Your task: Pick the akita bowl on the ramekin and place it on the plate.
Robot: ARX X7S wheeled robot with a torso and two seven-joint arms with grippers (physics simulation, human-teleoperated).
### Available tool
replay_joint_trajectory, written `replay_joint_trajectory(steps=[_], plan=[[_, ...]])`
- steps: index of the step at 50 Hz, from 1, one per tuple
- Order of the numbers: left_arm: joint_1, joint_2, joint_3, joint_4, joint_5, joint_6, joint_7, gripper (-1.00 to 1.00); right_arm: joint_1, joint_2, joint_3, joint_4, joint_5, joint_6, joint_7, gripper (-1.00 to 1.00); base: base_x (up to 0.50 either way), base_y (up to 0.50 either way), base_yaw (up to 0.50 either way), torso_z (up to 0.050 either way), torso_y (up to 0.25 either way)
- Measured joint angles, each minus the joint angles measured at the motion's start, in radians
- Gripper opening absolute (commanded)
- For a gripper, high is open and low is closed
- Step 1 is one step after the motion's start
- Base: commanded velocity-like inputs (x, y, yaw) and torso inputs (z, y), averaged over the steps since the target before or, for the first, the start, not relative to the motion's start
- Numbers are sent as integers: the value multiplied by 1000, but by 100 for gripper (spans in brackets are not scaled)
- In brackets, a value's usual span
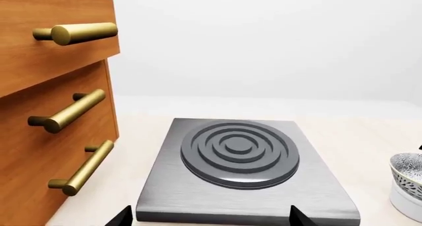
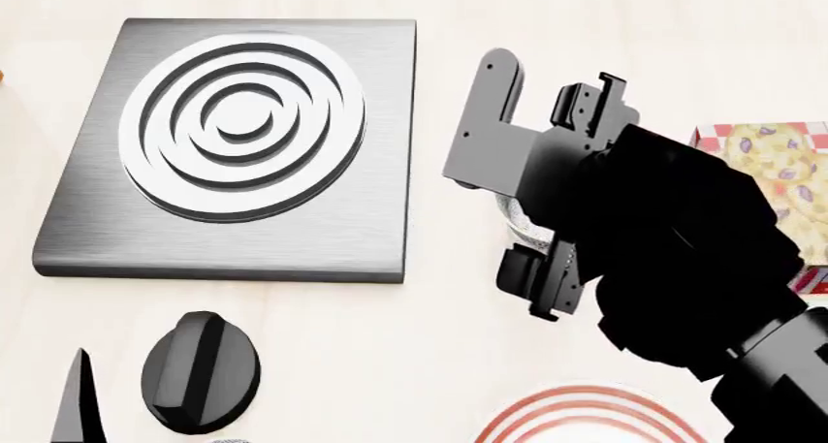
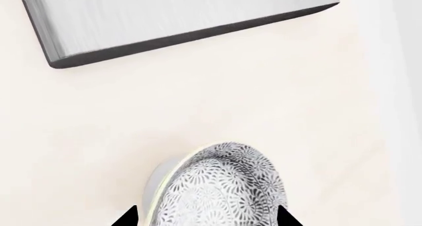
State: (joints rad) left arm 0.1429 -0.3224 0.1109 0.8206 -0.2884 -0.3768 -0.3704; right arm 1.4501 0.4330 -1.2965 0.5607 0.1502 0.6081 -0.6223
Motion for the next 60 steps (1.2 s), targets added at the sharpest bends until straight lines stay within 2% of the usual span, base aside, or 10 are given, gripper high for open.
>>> replay_joint_trajectory(steps=[15,35,36,60], plan=[[1,-7,2,-1,-5,3,-9,100,-35,21,23,-74,41,28,0,100,0,0,0,0,0],[0,-15,10,-3,-7,6,-20,100,-59,18,36,-23,57,47,13,100,0,0,0,0,0],[0,-16,10,-3,-7,6,-20,100,-60,18,37,-22,57,46,15,-100,0,0,0,0,0],[-4,-24,18,-13,-13,13,-30,100,-85,32,52,-52,67,32,58,-100,0,0,0,0,0]])
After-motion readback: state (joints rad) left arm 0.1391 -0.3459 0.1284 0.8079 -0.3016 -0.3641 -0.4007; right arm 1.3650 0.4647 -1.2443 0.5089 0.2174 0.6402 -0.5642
